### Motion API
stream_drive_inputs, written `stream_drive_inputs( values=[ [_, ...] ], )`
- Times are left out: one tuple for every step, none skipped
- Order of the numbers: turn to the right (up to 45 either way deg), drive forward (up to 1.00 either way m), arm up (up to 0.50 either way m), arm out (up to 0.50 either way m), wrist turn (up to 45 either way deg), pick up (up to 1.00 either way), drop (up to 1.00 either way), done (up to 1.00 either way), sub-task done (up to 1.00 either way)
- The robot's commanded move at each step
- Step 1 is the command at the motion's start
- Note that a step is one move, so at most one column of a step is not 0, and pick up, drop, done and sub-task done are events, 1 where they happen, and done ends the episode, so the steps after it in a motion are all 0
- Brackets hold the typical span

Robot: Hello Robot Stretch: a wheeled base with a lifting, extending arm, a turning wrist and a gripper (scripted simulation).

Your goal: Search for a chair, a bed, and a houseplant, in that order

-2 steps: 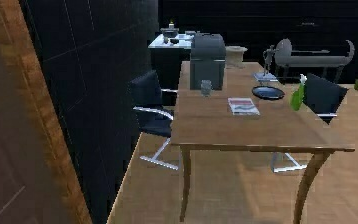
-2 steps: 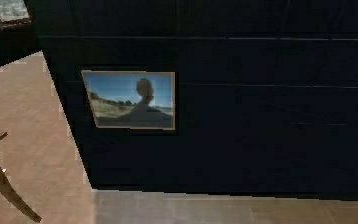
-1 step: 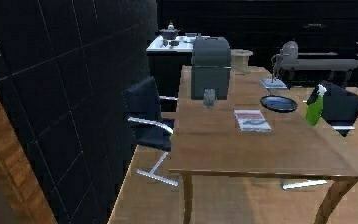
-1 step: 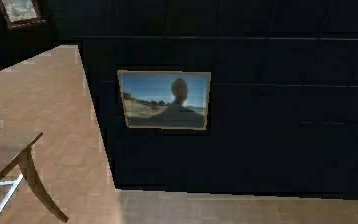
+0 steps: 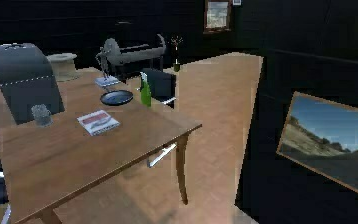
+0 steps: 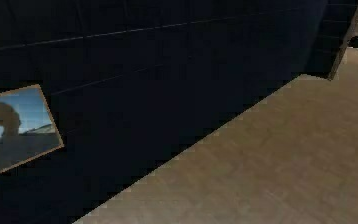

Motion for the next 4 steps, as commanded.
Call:
stream_drive_inputs(
  values=[
    [45.0, 0.0, 0.0, 0.0, 0.0, 0.0, 0.0, 0.0, 0.0],
    [0.0, 0.05, 0.0, 0.0, 0.0, 0.0, 0.0, 0.0, 0.0],
    [-45.0, 0.0, 0.0, 0.0, 0.0, 0.0, 0.0, 0.0, 0.0],
    [-33.0, 0.0, 0.0, 0.0, 0.0, 0.0, 0.0, 0.0, 0.0]
  ],
)
